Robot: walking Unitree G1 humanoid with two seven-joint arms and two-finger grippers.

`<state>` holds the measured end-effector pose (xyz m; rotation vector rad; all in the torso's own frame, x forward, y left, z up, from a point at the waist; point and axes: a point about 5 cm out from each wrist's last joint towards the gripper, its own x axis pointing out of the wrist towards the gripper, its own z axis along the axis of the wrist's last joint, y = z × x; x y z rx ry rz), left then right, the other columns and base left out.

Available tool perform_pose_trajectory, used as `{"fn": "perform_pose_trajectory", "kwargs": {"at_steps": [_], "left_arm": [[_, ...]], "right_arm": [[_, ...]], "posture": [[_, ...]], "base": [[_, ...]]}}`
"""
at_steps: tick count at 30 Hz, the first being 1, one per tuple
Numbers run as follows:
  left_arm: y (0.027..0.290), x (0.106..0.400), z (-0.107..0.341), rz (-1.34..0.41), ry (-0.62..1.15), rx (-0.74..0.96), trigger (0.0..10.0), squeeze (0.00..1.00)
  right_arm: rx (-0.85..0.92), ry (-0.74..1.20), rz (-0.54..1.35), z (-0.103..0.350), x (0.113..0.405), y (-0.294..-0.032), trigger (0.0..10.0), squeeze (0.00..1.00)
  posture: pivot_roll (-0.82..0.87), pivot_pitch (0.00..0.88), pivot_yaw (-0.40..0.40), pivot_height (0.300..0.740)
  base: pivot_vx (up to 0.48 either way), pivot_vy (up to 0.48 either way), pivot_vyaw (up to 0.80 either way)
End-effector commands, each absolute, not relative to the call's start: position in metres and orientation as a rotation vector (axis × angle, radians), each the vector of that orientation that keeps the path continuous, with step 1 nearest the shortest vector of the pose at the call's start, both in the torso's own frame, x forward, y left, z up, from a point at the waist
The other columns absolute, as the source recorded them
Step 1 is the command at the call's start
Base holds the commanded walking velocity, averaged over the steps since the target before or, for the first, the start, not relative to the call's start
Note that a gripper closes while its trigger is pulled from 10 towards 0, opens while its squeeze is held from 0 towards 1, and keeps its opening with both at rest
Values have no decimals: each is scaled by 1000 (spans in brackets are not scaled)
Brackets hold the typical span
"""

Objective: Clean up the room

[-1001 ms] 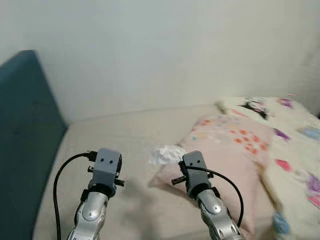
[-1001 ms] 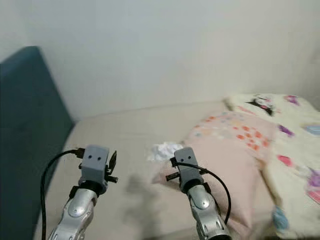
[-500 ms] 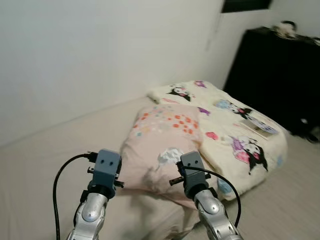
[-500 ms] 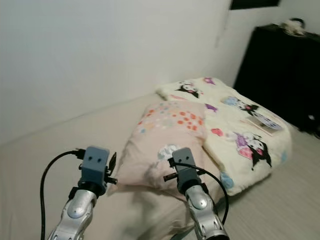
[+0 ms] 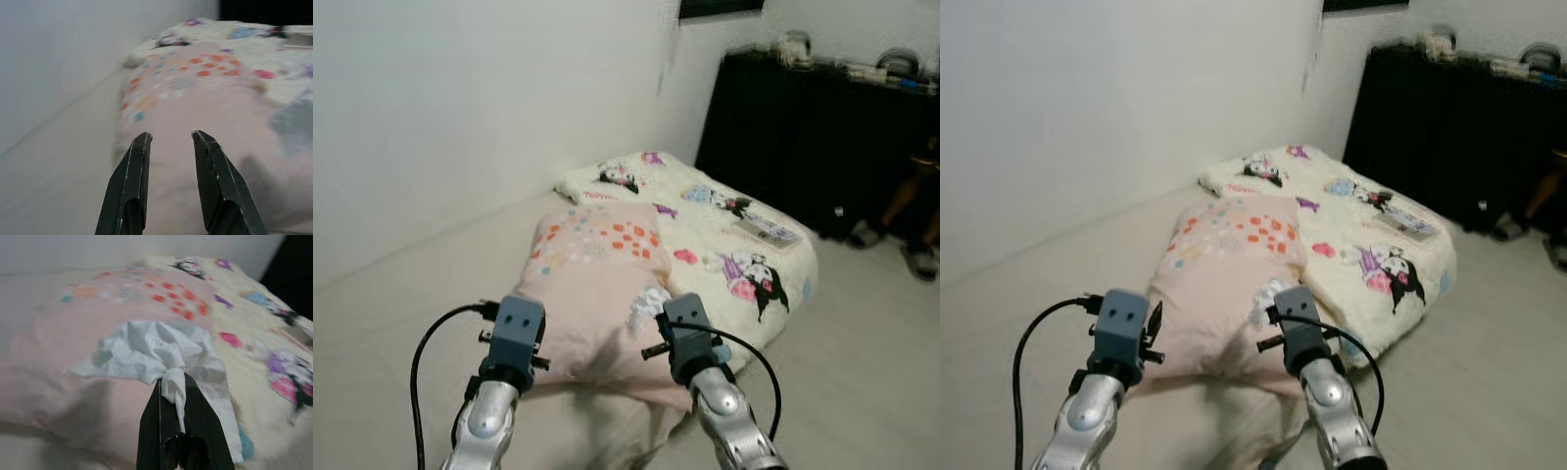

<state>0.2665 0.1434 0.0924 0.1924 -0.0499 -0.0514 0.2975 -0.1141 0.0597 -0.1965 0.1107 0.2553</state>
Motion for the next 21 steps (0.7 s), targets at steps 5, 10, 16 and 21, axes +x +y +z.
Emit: {"fn": "perform_pose_trajectory", "kwargs": {"at_steps": [5, 10, 16, 21], "left_arm": [[141, 267, 93, -57, -54, 200, 10000, 0], [141, 266, 92, -54, -54, 201, 10000, 0], [141, 267, 92, -53, -53, 201, 10000, 0], [141, 267, 90, -61, -46, 210, 10000, 0]], "right_arm": [[-198, 138, 248, 55, 296, -117, 10000, 0], [-204, 142, 248, 55, 297, -117, 10000, 0], [-206, 148, 248, 54, 297, -117, 10000, 0], [-210, 157, 241, 53, 298, -118, 10000, 0]], "posture": [[63, 0, -37, 740], [63, 0, -39, 740], [64, 0, -39, 740], [64, 1, -34, 740]], "base": [[0, 0, -800], [0, 0, -800], [0, 0, -800], [0, 0, -800]]}}
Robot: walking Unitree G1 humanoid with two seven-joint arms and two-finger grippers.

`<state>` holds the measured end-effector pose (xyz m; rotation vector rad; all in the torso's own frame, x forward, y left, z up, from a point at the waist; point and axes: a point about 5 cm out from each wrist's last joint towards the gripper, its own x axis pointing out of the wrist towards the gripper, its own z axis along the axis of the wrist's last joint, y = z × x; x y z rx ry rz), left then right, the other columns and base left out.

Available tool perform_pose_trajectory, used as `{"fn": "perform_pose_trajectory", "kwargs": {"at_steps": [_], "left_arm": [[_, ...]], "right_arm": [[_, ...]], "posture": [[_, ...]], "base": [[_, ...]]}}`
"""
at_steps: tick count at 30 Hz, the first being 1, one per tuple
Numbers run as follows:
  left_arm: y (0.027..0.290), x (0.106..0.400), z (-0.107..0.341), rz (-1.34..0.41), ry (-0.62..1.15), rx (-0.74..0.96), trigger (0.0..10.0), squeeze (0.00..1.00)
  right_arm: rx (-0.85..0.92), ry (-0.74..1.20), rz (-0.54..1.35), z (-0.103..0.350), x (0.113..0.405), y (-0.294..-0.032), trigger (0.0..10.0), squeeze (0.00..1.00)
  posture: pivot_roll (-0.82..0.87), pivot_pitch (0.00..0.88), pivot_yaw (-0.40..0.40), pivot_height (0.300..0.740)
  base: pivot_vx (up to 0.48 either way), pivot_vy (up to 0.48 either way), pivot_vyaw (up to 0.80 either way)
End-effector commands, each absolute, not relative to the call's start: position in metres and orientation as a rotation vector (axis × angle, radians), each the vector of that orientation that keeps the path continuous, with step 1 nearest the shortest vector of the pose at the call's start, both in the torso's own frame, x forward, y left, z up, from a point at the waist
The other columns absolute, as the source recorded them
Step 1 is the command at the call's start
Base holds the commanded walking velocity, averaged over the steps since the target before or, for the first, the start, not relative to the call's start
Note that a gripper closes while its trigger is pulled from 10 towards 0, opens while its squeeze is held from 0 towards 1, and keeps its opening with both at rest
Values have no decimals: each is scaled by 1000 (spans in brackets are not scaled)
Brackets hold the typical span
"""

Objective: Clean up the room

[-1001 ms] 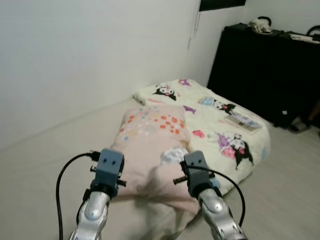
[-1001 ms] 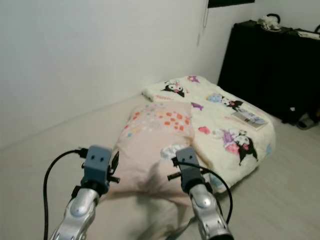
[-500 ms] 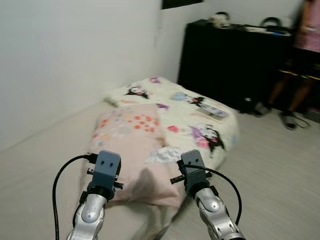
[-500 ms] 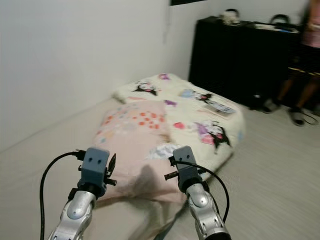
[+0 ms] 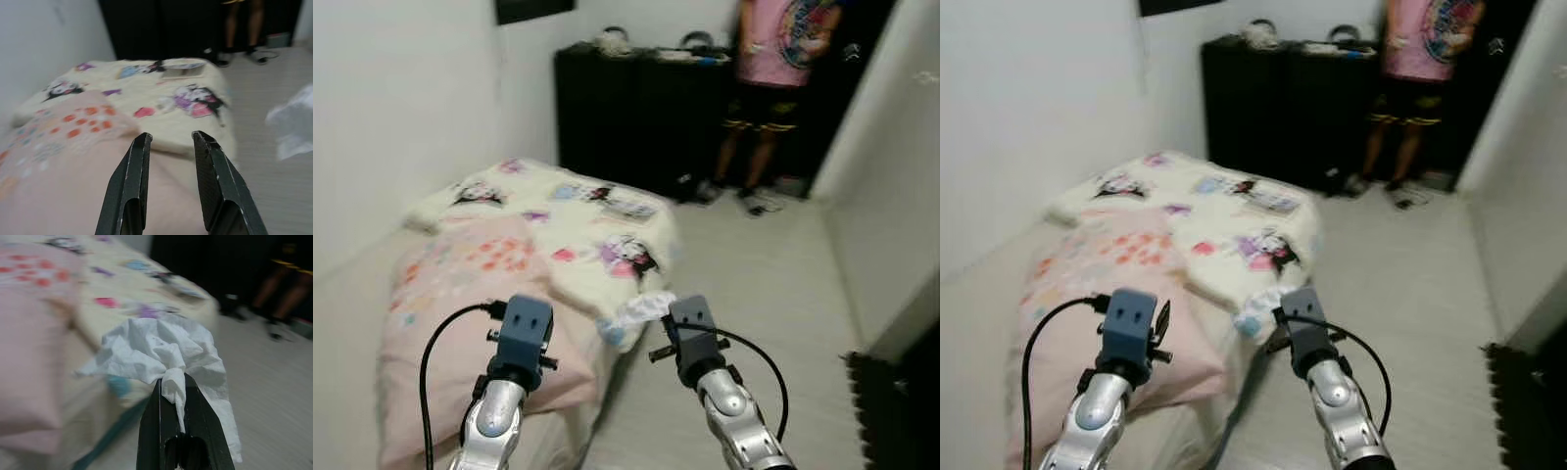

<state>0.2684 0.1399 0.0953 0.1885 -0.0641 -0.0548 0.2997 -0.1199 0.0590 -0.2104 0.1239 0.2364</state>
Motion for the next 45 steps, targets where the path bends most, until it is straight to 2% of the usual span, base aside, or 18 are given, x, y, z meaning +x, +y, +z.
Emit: {"fn": "perform_pose_trajectory", "kwargs": {"at_steps": [1, 45], "left_arm": [[141, 267, 90, -65, -45, 213, 10000, 0], [145, 271, 92, -68, -49, 212, 10000, 0]], "right_arm": [[-211, 159, 236, 53, 298, -118, 10000, 0], [-203, 181, 199, 47, 296, -120, 10000, 0]], "posture": [[62, 1, -30, 740], [75, 0, -8, 740]], "base": [[0, 0, -800], [0, 0, -800]]}}
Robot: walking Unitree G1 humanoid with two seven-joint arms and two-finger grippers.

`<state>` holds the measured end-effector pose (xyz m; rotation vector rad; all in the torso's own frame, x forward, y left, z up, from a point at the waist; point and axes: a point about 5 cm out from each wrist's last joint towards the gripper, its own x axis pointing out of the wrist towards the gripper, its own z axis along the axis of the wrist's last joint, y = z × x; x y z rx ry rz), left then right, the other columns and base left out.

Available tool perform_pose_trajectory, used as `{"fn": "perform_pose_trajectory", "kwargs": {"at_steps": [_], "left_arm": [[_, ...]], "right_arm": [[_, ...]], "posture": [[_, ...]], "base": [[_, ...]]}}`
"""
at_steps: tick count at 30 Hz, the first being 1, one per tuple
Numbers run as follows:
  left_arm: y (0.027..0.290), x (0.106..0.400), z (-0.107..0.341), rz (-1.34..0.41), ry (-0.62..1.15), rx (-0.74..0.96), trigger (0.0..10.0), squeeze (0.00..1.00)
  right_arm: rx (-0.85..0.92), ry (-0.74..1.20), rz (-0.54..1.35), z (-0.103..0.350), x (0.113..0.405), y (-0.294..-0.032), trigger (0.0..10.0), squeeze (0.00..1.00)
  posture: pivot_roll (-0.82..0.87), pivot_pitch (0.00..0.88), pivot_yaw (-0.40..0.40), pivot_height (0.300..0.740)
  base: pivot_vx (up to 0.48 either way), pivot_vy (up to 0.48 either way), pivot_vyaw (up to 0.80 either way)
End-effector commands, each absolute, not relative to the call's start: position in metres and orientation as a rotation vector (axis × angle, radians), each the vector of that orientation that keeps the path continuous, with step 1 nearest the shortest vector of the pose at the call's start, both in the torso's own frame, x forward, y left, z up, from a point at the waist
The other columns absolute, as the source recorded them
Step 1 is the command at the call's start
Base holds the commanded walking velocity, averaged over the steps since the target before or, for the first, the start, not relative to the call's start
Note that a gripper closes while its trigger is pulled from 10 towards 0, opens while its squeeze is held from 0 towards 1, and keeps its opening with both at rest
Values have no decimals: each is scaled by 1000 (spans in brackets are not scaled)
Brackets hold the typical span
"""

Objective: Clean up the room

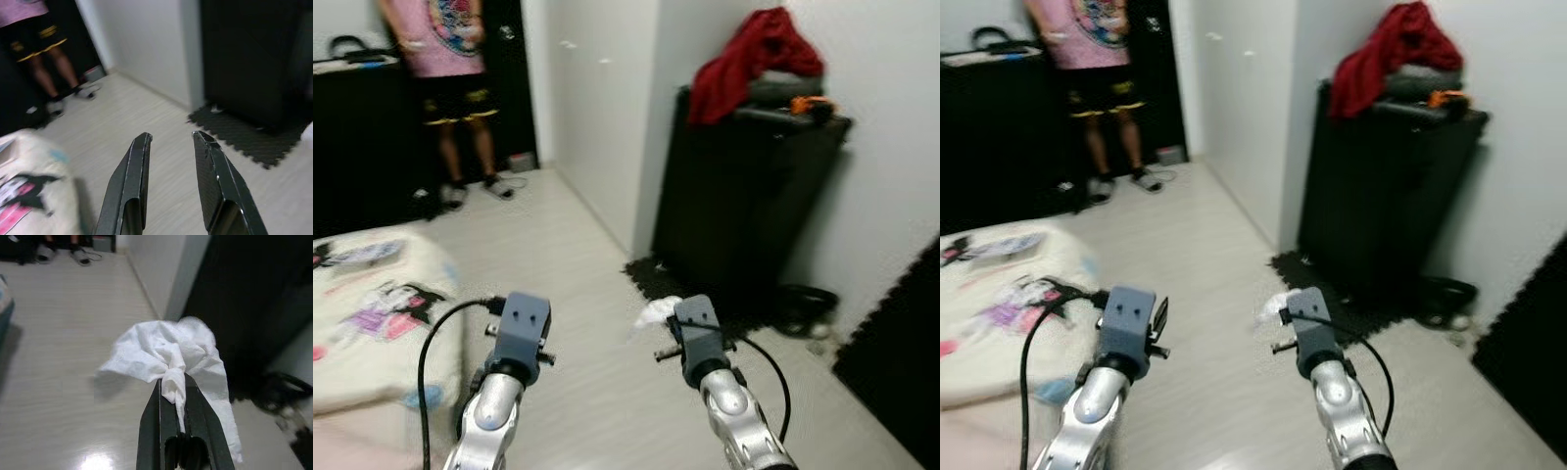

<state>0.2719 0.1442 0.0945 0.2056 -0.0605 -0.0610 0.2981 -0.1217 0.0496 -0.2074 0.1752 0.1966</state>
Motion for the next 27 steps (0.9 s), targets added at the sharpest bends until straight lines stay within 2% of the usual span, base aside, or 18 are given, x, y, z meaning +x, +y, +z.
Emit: {"fn": "perform_pose_trajectory", "kwargs": {"at_steps": [1, 27], "left_arm": [[145, 271, 92, -69, -49, 211, 10000, 0], [146, 270, 91, -68, -42, 214, 10000, 0]], "right_arm": [[-204, 181, 199, 47, 296, -120, 10000, 0], [-208, 195, 194, 45, 294, -122, 10000, 0]], "posture": [[75, 0, -8, 740], [75, 0, -11, 740]], "base": [[0, 0, -800], [0, 0, -800]]}}
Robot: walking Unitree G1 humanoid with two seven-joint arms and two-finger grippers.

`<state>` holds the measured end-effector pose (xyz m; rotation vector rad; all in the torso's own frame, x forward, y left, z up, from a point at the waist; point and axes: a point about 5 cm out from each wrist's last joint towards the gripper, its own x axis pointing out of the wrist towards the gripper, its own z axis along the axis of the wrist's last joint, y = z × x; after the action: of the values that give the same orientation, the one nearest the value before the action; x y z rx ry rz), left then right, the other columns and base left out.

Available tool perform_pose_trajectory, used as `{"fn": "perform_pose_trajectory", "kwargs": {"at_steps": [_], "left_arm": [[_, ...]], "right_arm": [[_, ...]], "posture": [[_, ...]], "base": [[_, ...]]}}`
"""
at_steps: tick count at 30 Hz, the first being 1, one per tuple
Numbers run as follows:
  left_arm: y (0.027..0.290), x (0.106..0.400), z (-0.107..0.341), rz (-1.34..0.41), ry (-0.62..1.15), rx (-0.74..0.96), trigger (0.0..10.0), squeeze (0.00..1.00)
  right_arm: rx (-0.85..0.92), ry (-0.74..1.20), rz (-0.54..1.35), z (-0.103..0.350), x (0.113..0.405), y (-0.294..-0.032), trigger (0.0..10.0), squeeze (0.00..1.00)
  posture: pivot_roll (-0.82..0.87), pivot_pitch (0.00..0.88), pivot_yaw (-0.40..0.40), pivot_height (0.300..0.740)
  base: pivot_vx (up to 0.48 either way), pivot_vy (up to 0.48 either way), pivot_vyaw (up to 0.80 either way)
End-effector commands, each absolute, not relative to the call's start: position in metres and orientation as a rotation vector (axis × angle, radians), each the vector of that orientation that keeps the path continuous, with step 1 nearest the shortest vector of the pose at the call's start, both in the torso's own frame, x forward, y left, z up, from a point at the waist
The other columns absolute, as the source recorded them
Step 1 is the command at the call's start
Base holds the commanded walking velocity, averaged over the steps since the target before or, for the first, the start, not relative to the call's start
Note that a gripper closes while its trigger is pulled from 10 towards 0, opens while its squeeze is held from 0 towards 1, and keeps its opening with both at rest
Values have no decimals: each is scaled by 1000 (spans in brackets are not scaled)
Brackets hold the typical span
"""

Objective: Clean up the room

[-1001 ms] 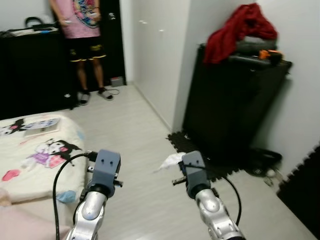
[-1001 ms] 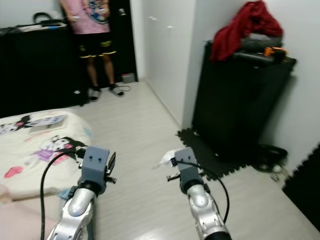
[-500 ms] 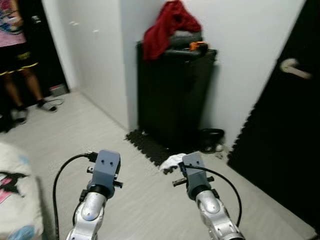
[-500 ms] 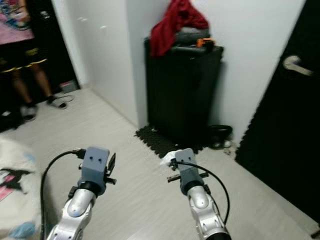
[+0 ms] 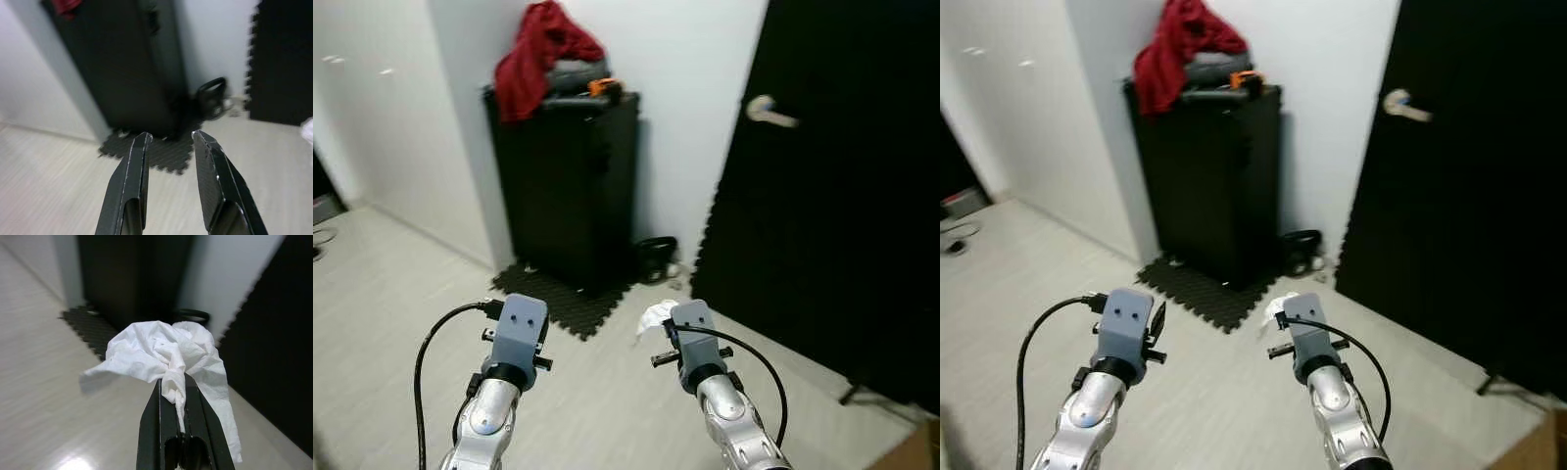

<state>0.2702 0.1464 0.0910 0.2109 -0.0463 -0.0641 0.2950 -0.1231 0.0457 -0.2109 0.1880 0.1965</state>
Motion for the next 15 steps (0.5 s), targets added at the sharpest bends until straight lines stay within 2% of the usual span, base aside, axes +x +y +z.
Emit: {"fn": "perform_pose_trajectory", "kwargs": {"at_steps": [1, 15], "left_arm": [[146, 270, 90, -66, -42, 213, 10000, 0], [147, 269, 90, -58, -39, 210, 10000, 0]], "right_arm": [[-210, 198, 192, 44, 294, -123, 10000, 0], [-213, 211, 187, 43, 295, -123, 10000, 0]], "posture": [[76, 0, -12, 740], [78, 0, -14, 740]], "base": [[0, 0, -800], [0, 0, -800]]}}
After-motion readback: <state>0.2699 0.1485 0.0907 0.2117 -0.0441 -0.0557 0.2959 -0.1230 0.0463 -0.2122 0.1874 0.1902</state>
